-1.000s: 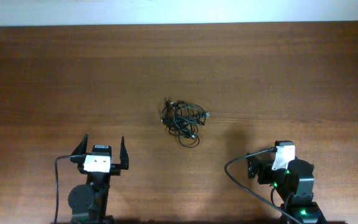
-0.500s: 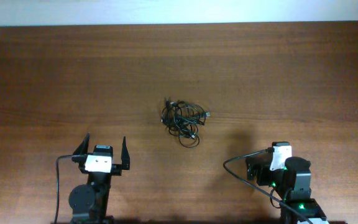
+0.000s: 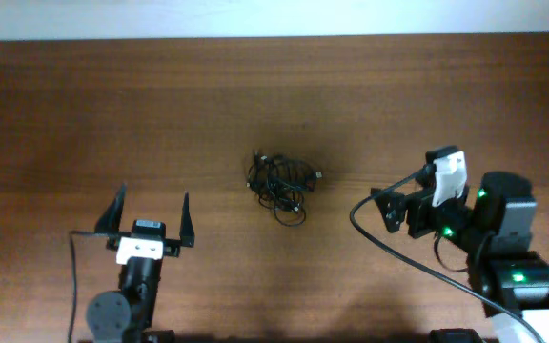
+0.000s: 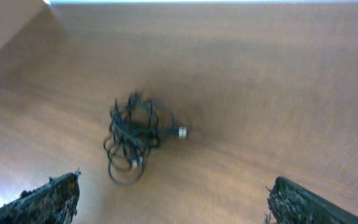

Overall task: Untangle cables
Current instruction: 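Lower the left gripper onto the cable tangle and close on a cable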

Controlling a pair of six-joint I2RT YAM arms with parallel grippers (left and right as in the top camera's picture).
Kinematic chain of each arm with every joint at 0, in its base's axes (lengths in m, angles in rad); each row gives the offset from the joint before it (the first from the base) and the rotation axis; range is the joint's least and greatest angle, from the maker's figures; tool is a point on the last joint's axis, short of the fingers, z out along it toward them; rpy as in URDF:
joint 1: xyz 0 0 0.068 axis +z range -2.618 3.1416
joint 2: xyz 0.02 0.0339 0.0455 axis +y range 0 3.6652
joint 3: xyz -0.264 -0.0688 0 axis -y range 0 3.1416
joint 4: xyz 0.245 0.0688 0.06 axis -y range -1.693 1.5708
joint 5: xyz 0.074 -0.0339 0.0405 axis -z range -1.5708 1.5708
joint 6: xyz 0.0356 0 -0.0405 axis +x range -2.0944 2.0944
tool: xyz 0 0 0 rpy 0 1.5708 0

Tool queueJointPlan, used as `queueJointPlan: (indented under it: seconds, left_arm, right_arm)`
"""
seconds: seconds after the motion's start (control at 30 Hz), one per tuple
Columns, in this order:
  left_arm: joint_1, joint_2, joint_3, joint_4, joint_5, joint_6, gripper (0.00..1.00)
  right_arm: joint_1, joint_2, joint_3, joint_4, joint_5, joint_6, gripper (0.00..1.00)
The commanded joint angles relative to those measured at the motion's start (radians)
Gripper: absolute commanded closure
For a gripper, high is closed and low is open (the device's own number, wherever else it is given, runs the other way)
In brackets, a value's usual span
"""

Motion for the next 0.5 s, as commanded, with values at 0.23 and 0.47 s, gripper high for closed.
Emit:
queueJointPlan:
  seconds: [0.23,0.47]
  left_arm:
    - [-0.002,0.814,0.799,-0.354,0.307,0.066,0.01]
    - [-0.002,1.227,1.121,-0.677,0.468,0.024,0.01]
  right_arm:
    - [0.006,0.076,0.250,-0.164,-0.134,-0.074,0.01]
    - [0.006,0.236,0.249,-0.162,-0.391,-0.074,0.01]
